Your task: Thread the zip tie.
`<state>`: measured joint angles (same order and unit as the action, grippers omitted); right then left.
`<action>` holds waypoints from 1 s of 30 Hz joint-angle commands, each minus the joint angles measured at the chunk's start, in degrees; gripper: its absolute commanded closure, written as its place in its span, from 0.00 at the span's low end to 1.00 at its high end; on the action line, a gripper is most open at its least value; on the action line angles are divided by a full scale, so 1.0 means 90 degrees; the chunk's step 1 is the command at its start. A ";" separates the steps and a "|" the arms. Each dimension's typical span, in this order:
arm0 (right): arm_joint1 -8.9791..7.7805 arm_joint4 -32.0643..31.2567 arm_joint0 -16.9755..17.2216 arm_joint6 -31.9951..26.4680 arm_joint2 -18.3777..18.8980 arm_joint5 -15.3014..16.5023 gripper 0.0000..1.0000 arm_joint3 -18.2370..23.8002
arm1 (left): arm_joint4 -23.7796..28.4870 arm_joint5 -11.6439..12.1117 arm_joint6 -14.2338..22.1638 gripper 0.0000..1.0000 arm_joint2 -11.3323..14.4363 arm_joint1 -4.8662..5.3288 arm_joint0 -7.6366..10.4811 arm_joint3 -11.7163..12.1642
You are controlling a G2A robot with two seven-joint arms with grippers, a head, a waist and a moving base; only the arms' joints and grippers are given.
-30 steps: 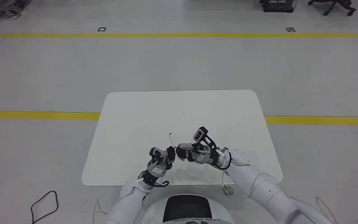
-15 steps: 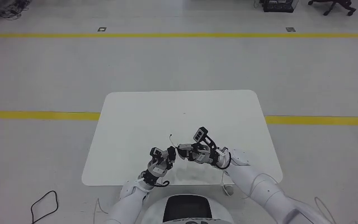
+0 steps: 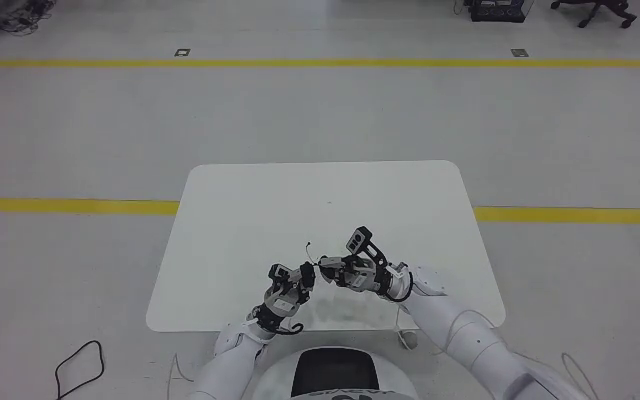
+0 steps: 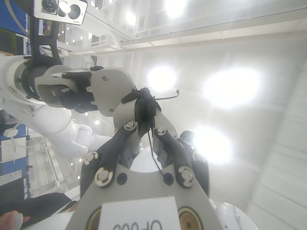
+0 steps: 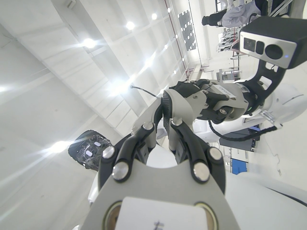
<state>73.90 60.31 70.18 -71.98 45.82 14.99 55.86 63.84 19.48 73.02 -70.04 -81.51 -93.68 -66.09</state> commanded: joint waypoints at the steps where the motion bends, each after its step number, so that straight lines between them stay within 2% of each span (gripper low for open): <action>1: 0.0008 -0.0053 0.0004 0.0012 0.0021 -0.0001 1.00 -0.0012 | 0.0011 0.0000 -0.0004 1.00 0.0002 0.0000 -0.0001 0.0002; 30: 0.0097 -0.0428 0.0125 0.0043 0.0285 -0.0097 1.00 -0.0121 | 0.0080 0.0000 -0.0008 1.00 0.0036 0.0000 -0.0001 0.0026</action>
<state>74.75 56.58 71.27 -71.63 48.31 14.12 54.86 64.56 19.48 72.95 -69.71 -81.51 -93.69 -65.85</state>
